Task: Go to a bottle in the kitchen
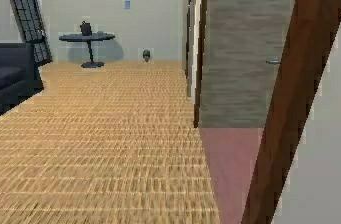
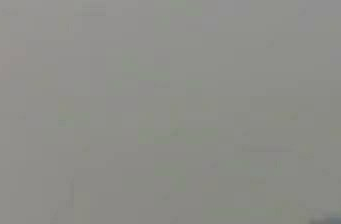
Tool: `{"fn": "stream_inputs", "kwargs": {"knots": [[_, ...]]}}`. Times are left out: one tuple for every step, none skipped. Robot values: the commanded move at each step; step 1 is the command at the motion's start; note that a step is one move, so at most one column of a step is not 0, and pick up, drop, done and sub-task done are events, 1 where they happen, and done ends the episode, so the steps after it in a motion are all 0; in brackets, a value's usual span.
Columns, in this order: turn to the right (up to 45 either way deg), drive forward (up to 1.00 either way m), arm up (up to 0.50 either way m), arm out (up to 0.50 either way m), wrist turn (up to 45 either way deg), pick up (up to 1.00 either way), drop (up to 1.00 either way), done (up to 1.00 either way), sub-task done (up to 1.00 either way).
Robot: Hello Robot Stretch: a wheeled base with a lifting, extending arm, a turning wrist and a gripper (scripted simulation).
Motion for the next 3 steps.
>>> {"fn": "stream_inputs", "kwargs": {"knots": [[-45.0,0.00,0.00,0.00,0.0,0.00,0.00,0.00,0.00],[-45.0,0.00,0.00,0.00,0.0,0.00,0.00,0.00,0.00],[0.0,0.20,0.00,0.00,0.0,0.00,0.00,0.00,0.00]]}}
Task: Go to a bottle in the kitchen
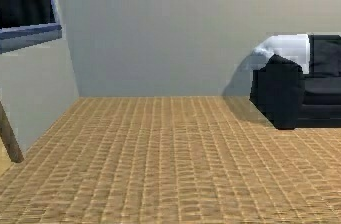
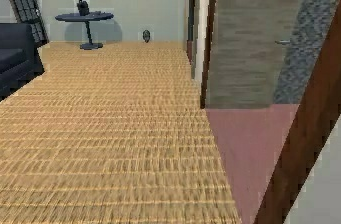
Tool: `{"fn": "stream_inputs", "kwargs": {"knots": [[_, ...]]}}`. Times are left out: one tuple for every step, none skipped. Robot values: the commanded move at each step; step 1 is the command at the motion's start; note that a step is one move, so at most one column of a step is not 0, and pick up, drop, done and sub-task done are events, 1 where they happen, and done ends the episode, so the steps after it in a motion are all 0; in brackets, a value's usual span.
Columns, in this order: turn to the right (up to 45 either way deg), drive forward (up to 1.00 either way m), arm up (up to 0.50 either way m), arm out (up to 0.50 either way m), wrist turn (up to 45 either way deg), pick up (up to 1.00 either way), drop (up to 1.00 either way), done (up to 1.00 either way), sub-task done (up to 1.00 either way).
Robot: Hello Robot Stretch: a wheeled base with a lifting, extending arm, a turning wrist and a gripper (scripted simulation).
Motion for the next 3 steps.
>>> {"fn": "stream_inputs", "kwargs": {"knots": [[45.0,0.00,0.00,0.00,0.0,0.00,0.00,0.00,0.00],[42.0,0.00,0.00,0.00,0.0,0.00,0.00,0.00,0.00],[0.0,1.00,0.00,0.00,0.0,0.00,0.00,0.00,0.00]]}}
